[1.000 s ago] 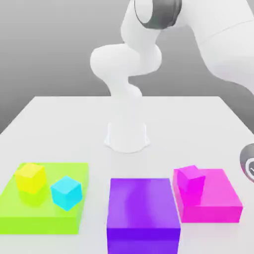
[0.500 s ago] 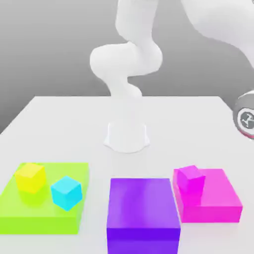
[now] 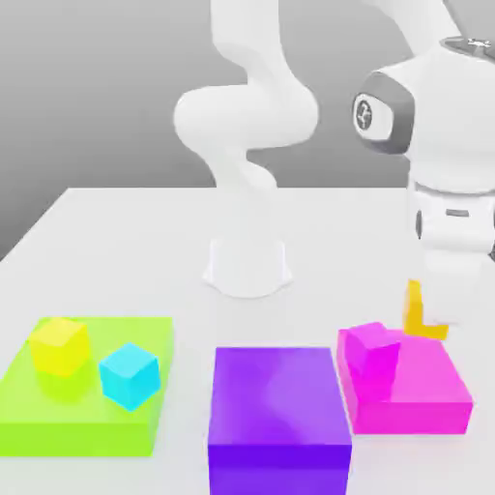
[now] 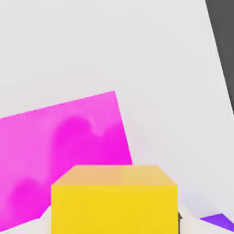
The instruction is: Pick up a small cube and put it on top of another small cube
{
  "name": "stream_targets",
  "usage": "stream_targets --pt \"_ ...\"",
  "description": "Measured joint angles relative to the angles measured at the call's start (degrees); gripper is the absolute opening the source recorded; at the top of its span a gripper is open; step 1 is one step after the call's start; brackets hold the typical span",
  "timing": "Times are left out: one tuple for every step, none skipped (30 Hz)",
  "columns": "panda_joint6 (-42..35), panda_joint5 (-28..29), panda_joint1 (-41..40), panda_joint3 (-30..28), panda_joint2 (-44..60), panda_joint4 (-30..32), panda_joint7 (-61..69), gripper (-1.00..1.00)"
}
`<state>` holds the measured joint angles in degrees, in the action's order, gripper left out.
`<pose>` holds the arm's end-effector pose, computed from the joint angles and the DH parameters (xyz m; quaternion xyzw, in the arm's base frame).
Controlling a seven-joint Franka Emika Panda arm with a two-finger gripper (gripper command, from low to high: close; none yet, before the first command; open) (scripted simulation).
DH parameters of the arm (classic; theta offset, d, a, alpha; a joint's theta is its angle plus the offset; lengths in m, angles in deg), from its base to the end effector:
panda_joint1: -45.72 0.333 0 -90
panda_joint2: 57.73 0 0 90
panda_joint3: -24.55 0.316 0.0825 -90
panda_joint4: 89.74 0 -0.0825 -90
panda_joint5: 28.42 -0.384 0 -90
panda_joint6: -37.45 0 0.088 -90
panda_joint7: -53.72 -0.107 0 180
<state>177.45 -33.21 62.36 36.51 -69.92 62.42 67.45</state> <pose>0.3631 0.1948 0.3095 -0.9444 -0.3288 0.0019 0.0047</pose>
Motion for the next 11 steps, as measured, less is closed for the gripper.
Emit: stream_targets --pt "-0.06 -0.2 0.48 -0.56 -2.05 1.98 2.62 -1.0" --pt "-0.22 -0.29 1.02 -1.18 -4.25 4.02 5.26 -1.0" --pt "0.7 -0.27 1.24 -1.42 -4.69 5.38 6.74 -1.0" --pt "2.39 -0.13 1.27 -1.45 -3.87 6.25 7.38 -1.0" --pt "4.47 0.07 1.19 -1.36 -2.4 6.87 7.57 -1.0" --pt "6.72 0.34 1.07 -1.23 -0.62 7.37 7.57 -1.0" --pt "9.1 0.76 0.91 -1.1 1.32 7.81 7.35 -1.0" --pt "11.45 1.24 0.74 -0.98 3.28 8.21 7.04 1.0" --pt "11.45 1.24 0.74 -0.98 3.28 8.21 7.04 1.0" --pt "11.45 1.24 0.74 -0.98 3.28 8.21 7.04 1.0" --pt "11.45 1.24 0.74 -0.98 3.28 8.21 7.04 1.0"
